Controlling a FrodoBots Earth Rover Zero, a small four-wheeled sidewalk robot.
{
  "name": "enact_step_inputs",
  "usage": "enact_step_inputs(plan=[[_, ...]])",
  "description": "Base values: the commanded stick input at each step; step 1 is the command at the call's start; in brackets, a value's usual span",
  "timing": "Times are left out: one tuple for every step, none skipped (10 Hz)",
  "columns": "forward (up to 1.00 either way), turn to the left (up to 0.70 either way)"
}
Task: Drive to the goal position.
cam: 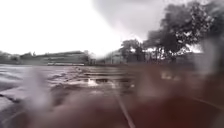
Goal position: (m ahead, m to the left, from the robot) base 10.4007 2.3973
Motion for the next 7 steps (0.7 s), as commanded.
enact_step_inputs(plan=[[0.45,0.0],[0.45,0.0],[0.45,0.0],[0.45,0.0],[0.45,0.0],[0.45,0.0],[0.45,0.0]])
